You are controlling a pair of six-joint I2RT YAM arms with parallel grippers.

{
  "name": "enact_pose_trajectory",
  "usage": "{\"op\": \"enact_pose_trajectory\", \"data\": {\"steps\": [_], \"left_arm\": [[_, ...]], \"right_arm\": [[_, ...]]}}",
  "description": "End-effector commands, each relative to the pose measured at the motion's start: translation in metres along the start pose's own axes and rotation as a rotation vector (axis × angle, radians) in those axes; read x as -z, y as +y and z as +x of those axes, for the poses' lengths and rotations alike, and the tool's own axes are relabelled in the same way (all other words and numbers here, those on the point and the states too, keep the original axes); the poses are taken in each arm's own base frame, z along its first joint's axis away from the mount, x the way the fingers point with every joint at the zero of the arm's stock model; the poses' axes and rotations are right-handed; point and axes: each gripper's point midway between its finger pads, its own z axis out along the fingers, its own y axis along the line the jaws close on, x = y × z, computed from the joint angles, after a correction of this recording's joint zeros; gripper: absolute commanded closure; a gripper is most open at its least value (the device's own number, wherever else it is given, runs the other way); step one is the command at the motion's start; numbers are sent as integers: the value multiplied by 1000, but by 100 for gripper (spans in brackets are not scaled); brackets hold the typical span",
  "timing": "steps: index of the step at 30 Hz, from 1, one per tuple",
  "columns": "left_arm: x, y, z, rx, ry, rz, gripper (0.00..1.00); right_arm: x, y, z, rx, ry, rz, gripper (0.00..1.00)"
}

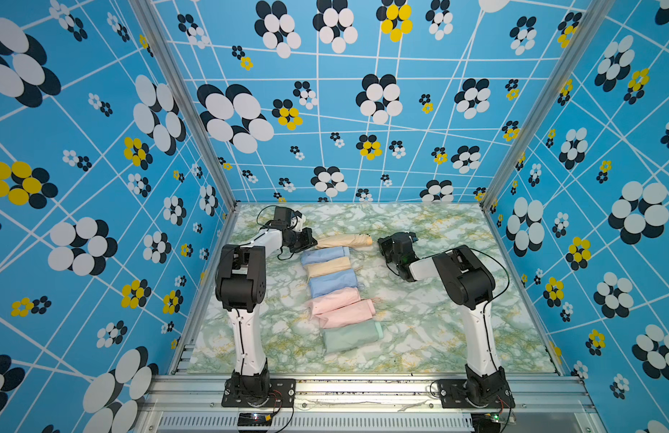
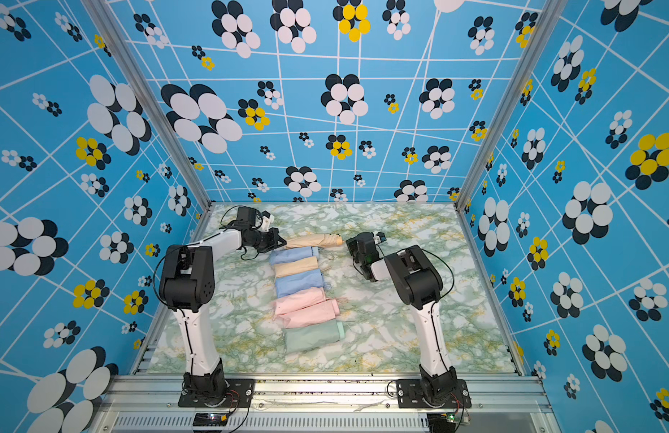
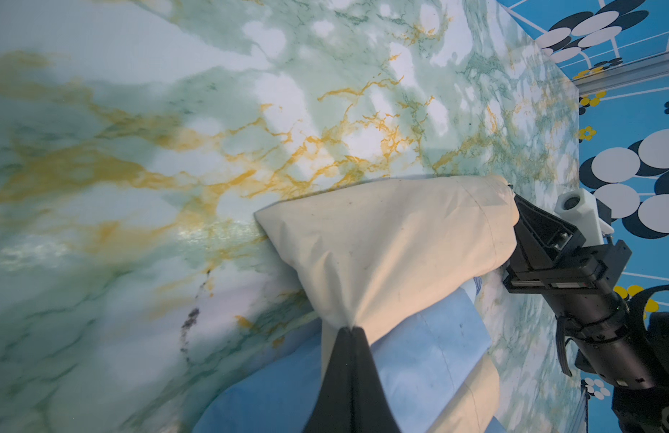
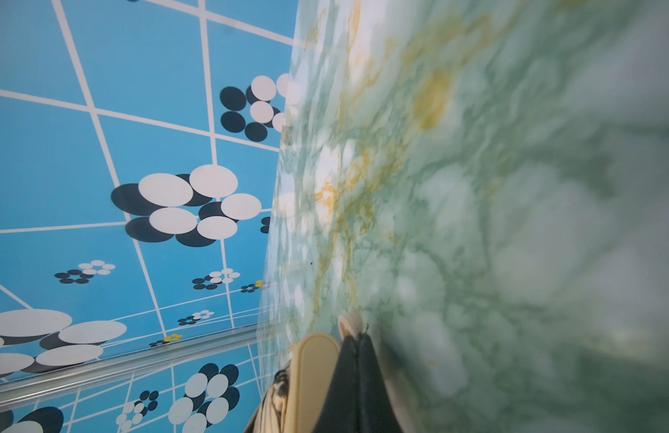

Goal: Take umbrellas out of sleeves
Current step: Take out the umbrella from the umbrella sleeve.

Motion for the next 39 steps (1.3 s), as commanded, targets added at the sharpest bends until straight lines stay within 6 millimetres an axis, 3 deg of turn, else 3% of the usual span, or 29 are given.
{"op": "enact_pose_trajectory", "data": {"steps": [1,27,29,37,39], "left_arm": [[1,11,-4,-3,-3,-47,100],[7,14,-6,-26,-1,-87,100],[7,14,-6,-29,-1,-92,100],[10,14,-8,-36,-6,-102,100],[13,13,-9,-38,-14,-104,95]], "right_arm": [[8,-3,-29,-18,-91,17,100],[27,-24,-69,-55,-174,31,100],[33,-11,-75,-58,-184,5,100],[41,-13,-89,-72,-211,3,100],[42,-14,-90,-70,-212,4,100]]}}
